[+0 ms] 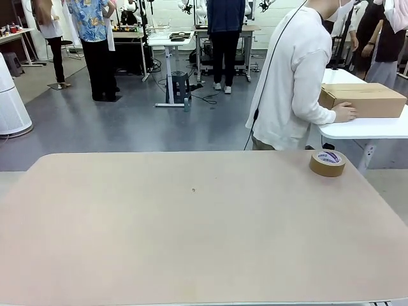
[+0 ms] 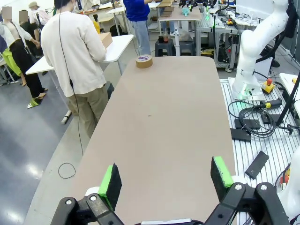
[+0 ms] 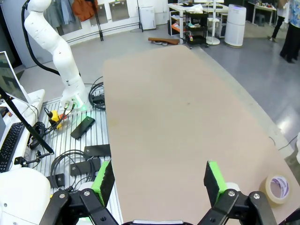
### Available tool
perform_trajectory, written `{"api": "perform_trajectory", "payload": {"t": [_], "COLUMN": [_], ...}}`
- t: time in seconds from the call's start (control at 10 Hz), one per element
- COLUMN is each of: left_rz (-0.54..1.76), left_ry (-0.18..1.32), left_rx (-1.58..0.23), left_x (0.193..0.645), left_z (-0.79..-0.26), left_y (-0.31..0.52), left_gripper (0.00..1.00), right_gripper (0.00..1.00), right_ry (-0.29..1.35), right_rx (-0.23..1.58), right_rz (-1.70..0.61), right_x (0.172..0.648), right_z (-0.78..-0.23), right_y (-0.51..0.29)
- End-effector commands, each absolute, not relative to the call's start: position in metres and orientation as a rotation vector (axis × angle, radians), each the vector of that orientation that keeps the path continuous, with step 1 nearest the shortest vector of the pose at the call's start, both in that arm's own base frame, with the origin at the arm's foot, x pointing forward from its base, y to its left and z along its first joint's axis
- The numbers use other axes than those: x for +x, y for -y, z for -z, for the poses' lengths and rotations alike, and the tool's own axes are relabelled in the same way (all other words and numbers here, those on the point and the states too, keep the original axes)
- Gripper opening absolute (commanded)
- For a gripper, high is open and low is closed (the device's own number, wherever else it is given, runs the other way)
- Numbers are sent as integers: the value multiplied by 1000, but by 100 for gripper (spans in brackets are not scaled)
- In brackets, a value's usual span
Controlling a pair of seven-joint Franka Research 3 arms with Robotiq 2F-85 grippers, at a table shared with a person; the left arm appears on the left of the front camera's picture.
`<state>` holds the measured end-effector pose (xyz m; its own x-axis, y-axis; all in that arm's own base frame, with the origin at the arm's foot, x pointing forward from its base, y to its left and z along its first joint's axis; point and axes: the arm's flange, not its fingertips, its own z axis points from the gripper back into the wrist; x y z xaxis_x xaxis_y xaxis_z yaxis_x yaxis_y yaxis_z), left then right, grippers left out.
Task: Wrap the clocks to prevent damage.
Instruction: After the human seals the box with tape, release both hands from the side flaps of the Package Box.
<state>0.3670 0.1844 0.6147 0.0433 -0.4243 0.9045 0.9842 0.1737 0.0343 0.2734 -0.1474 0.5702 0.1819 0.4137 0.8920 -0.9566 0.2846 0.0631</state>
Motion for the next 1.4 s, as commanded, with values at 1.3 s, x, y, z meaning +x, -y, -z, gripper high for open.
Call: {"api": "perform_trajectory", "payload": {"t": [1.3], "left_rz": [1257], "left_ry": [962], "left_rx": [-768], "left_x": [366], "left_z": [-617], "left_y": [-188], "left_gripper": [100], "right_gripper": [100], "right_ry": [920], "right_rx": [758], "right_rz": [-1117], "right_x": [276], "right_z": [-570], "right_y": [148]}}
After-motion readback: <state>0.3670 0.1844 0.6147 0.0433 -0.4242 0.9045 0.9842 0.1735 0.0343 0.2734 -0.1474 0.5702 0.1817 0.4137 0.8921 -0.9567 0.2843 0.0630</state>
